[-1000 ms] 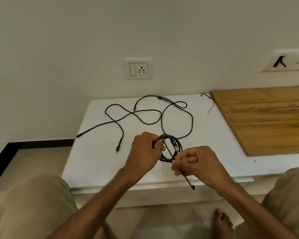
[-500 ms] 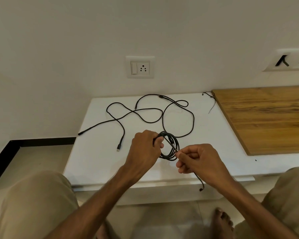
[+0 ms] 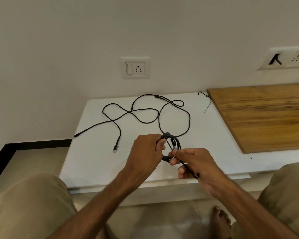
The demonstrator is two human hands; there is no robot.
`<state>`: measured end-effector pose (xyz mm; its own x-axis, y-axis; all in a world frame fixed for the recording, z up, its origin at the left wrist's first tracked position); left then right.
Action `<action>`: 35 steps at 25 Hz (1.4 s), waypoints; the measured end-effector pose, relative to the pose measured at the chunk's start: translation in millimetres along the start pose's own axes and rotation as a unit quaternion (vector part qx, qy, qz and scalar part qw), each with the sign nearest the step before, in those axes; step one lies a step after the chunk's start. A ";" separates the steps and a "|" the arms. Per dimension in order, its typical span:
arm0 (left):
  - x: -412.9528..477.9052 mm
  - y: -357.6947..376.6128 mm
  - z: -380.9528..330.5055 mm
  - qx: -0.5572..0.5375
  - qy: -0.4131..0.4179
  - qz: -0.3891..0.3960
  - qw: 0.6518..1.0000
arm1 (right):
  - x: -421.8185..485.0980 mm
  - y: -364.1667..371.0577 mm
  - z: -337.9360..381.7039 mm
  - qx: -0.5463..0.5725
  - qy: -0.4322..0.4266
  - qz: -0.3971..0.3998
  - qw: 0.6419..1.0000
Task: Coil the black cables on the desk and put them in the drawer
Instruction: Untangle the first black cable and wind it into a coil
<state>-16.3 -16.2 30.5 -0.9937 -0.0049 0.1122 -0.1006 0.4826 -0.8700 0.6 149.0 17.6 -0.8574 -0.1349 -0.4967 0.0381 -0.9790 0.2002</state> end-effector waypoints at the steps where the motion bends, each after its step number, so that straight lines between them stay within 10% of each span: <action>1: -1.5 1.2 -2.1 0.003 0.011 0.002 1.000 | -0.7 0.9 -1.6 0.019 -0.008 -0.008 1.000; 8: -9.8 9.6 -14.8 -0.041 0.078 0.006 0.996 | -1.6 5.2 -11.4 0.184 -0.004 -0.039 0.982; 22: -5.2 20.9 -12.9 -0.086 0.106 0.043 0.990 | 5.2 23.3 -26.3 0.514 0.086 0.149 0.841; 35: -3.5 16.7 -0.9 -0.175 0.053 0.033 0.983 | -0.2 24.7 -24.3 0.376 0.096 0.071 0.919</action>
<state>-14.4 -7.3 16.0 -0.9849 0.1186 0.1260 0.0059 0.7507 -0.6606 14.2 121.1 2.1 -0.7615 -0.3489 -0.5463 -0.2853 -0.5764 0.7658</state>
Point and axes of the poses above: each hand's wrist, its own x-axis towards the middle knuckle, its own y-axis out of the palm, z = x × y, the point moved 3 cm from there along x, towards the middle knuckle, and after that the axes turned 10 degrees about x, right-handed, at the moved point
